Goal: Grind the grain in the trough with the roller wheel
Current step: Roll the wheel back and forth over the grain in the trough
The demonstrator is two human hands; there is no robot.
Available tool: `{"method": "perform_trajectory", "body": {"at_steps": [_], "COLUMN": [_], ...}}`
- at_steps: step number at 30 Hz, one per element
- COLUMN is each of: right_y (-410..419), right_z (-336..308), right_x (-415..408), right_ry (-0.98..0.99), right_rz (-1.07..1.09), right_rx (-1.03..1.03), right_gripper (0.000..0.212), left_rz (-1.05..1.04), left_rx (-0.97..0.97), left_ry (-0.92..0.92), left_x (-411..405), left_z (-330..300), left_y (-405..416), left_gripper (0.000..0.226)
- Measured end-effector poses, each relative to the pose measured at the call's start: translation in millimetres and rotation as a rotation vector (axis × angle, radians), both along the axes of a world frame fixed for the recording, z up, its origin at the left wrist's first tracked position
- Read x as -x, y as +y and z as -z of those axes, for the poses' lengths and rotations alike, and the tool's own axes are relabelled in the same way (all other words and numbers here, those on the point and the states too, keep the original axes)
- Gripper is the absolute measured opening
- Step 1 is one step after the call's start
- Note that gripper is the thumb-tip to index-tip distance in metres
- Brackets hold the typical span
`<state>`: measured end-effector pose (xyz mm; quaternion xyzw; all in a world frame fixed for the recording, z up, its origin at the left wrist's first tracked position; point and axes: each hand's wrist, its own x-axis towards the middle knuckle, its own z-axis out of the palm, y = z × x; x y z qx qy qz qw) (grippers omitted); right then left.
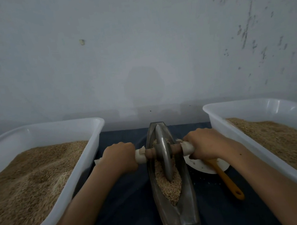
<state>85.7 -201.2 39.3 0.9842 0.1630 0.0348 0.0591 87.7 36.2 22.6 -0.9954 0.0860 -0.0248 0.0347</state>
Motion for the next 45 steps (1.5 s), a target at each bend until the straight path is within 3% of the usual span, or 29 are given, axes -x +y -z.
{"method": "perform_trajectory", "body": {"at_steps": [2,5,12,18,25,27,30,36,40,45], "right_y": [-1,0,3,3,2,2,4,3,1,2], "right_z": [-1,4,25,11,-7,-6,3,27,25,5], "right_x": [1,-2,-13,-5,5,4,0,-13,-12,-3], "right_ry": [0.035,-0.012,-0.337,-0.139,0.181,0.173,0.01,-0.322,-0.261,-0.007], "right_rz": [0.005,0.004,0.033,0.027,0.044,0.047,0.03,0.028,0.046,0.023], "right_rx": [0.008,-0.004,-0.072,-0.051,0.012,0.004,-0.011,-0.124,-0.134,-0.05], "right_gripper": [0.022,0.012,0.015,0.006,0.032,0.028,0.009,0.004,0.008,0.013], "left_rz": [0.005,-0.007,0.002,0.012,0.036,0.029,0.004,-0.007,0.009,0.03], "left_rx": [-0.005,-0.022,0.054,0.026,-0.007,-0.008,-0.004,0.014,-0.017,-0.017], "left_ry": [0.007,-0.03,-0.281,-0.171,0.063,0.038,-0.035,-0.346,-0.368,-0.139], "left_x": [0,0,2,0,1,1,1,3,4,4], "left_z": [-1,-1,7,4,-5,-4,-1,8,8,0], "left_y": [0,-2,-7,-4,-1,-2,-4,-10,-11,-6], "left_gripper": [0.025,0.024,0.013,0.016,0.029,0.029,0.025,0.017,0.018,0.021]}}
